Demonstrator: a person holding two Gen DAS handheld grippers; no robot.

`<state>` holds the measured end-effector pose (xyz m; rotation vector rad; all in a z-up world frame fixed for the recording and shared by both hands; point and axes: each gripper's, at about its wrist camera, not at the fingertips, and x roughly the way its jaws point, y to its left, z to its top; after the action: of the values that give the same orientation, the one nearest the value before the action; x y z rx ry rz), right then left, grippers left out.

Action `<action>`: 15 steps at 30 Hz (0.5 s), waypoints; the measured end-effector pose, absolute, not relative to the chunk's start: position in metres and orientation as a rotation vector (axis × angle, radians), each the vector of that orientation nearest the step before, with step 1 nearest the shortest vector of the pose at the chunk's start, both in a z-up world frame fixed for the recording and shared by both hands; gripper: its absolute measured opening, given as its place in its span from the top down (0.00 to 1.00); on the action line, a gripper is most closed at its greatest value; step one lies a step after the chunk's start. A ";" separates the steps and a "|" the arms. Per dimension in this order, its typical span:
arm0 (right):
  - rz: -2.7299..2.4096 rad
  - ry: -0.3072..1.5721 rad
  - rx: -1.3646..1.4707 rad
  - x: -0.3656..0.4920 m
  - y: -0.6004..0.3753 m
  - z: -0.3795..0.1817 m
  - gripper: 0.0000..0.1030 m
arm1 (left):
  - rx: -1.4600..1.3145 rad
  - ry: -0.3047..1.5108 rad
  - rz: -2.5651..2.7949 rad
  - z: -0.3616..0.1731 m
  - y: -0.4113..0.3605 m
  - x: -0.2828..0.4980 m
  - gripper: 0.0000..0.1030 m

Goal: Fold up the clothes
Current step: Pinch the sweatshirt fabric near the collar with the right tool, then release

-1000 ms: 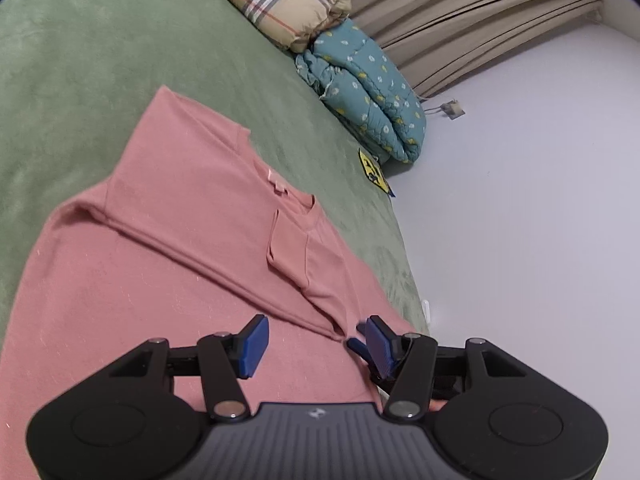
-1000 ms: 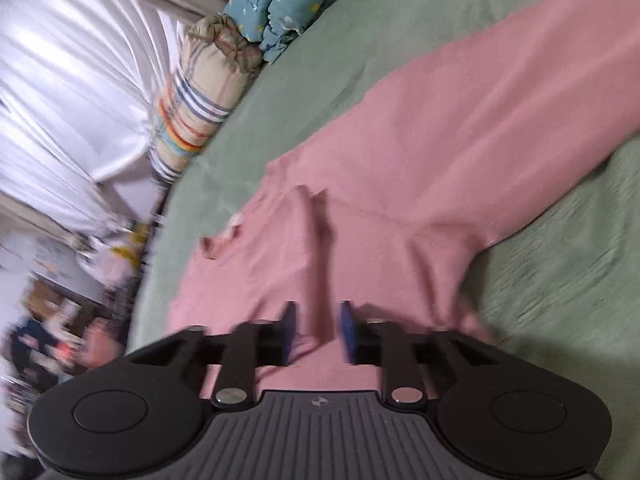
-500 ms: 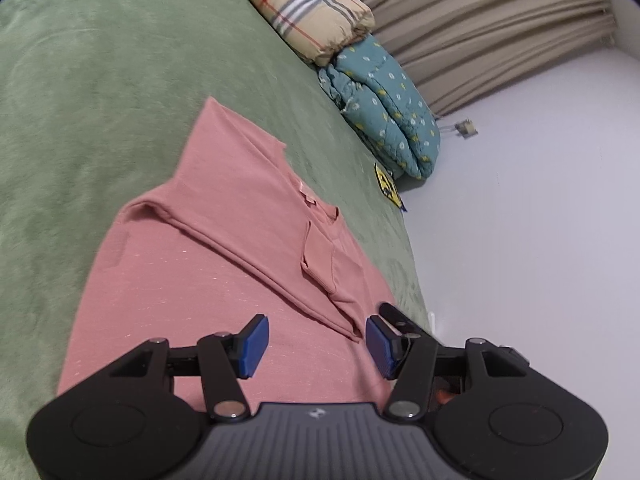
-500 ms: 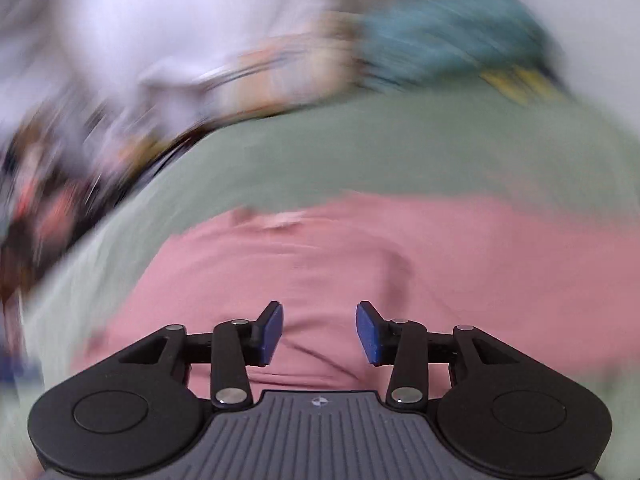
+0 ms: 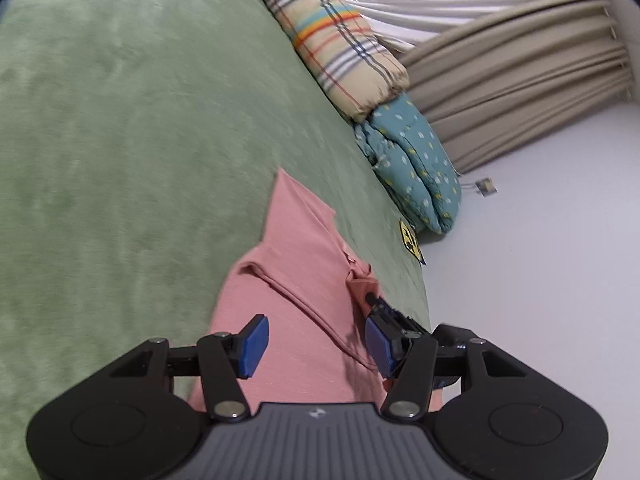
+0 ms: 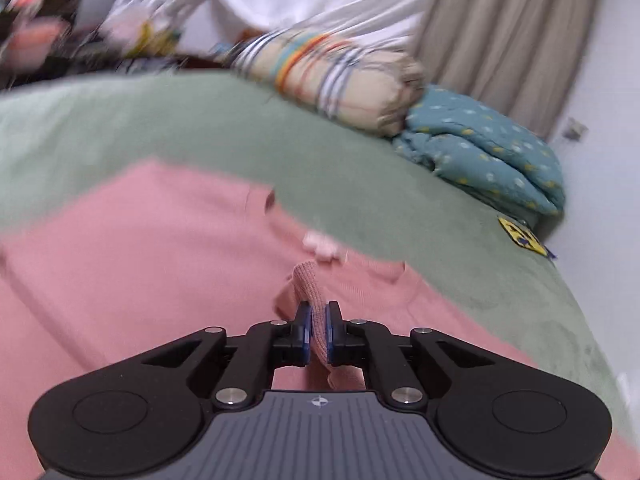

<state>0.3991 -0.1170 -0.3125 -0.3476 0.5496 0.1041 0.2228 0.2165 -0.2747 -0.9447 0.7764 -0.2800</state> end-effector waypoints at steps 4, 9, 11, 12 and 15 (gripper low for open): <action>0.094 0.587 -0.290 0.407 -0.113 -0.319 0.94 | -0.942 0.764 -0.252 -0.269 0.229 0.212 0.48; 0.043 0.419 -0.263 0.385 -0.110 -0.303 0.94 | -0.960 0.771 -0.241 -0.272 0.233 0.204 0.48; 0.034 0.429 -0.231 0.387 -0.114 -0.305 0.94 | -0.967 0.773 -0.238 -0.275 0.234 0.203 0.48; 0.035 0.449 -0.211 0.390 -0.116 -0.307 0.94 | -0.968 0.774 -0.237 -0.275 0.234 0.202 0.48; 0.149 0.628 -0.186 0.403 -0.119 -0.321 0.89 | -0.983 0.773 -0.243 -0.276 0.234 0.200 0.48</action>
<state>0.4031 -0.1190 -0.3207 -0.1863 0.6279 0.1493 0.1996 0.2343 -0.2764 -0.9829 0.7727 -0.2435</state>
